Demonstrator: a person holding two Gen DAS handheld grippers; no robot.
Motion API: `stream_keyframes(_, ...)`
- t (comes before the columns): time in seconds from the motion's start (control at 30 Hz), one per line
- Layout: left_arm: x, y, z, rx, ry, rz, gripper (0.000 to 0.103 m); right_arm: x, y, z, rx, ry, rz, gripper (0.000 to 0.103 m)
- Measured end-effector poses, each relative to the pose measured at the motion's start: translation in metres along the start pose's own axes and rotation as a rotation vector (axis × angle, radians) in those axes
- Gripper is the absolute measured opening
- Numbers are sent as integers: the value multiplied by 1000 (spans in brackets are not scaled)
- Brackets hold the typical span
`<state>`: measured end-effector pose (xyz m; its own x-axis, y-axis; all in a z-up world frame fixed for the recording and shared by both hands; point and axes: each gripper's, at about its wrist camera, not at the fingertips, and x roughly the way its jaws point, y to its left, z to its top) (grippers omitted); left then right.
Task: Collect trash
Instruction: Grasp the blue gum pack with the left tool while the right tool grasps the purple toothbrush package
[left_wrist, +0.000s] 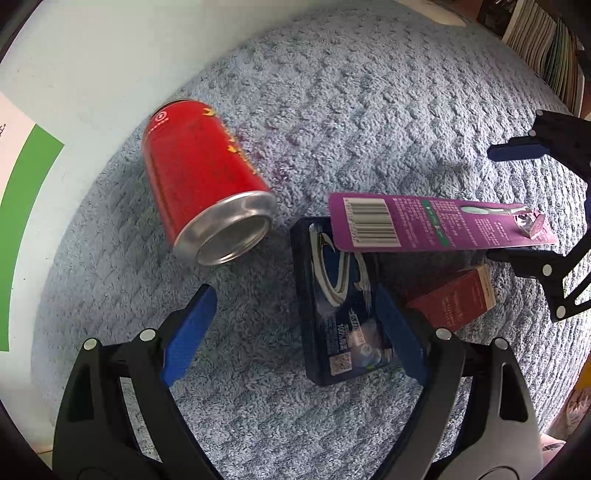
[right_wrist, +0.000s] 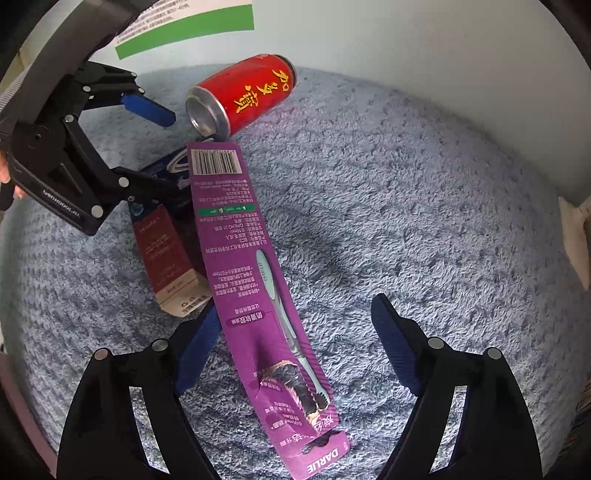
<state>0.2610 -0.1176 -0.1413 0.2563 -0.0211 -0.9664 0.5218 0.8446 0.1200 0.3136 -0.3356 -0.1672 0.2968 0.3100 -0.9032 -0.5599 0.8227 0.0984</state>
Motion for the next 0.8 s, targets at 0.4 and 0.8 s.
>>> stream_keyframes(0.4,19,1,3,-43,26,-91,72,4,-10,8,6,6,5,66)
stream_keyframes(0.8,29,0,10,4,28,-113,20,-4,-5,1,2,0,56,19)
